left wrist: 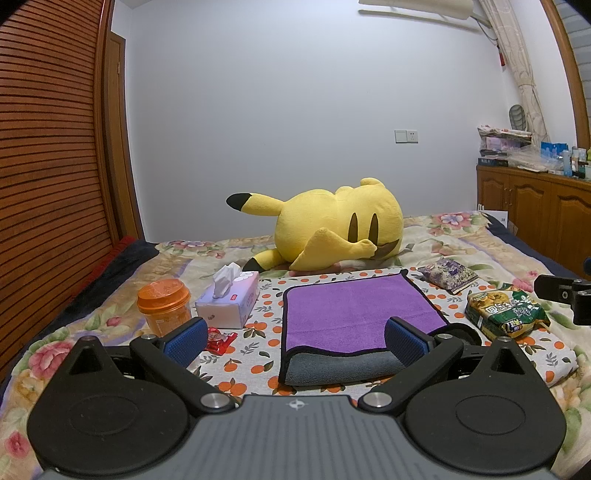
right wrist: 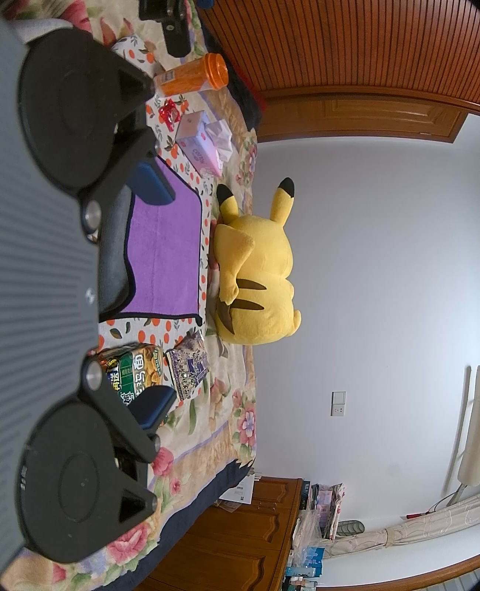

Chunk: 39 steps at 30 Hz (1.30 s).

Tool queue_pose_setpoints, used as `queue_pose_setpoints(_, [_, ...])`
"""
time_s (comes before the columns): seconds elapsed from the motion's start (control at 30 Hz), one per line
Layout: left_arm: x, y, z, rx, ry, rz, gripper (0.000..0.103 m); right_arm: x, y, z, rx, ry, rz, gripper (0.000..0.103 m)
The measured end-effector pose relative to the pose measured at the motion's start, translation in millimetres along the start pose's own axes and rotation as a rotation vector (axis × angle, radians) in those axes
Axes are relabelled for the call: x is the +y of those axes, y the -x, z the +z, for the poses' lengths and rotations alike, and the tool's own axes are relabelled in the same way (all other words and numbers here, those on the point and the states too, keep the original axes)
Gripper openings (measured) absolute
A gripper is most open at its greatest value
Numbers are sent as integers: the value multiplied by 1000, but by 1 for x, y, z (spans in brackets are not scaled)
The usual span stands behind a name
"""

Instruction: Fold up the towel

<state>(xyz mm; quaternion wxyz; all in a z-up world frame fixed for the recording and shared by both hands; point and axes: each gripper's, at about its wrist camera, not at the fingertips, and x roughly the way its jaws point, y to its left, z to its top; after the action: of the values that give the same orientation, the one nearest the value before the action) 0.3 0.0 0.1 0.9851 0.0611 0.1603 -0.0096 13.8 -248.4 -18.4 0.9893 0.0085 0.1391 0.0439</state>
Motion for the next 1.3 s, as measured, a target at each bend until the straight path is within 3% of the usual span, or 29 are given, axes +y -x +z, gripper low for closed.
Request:
queue_pose_setpoints(0.97, [1,0,0,2,-4,1,103,1,0,0,1,-1,0,103])
queue_pose_setpoints(1.3, [0,-14,-7,66,-15,-10,103,2,-9,-2,32,8,-1,103])
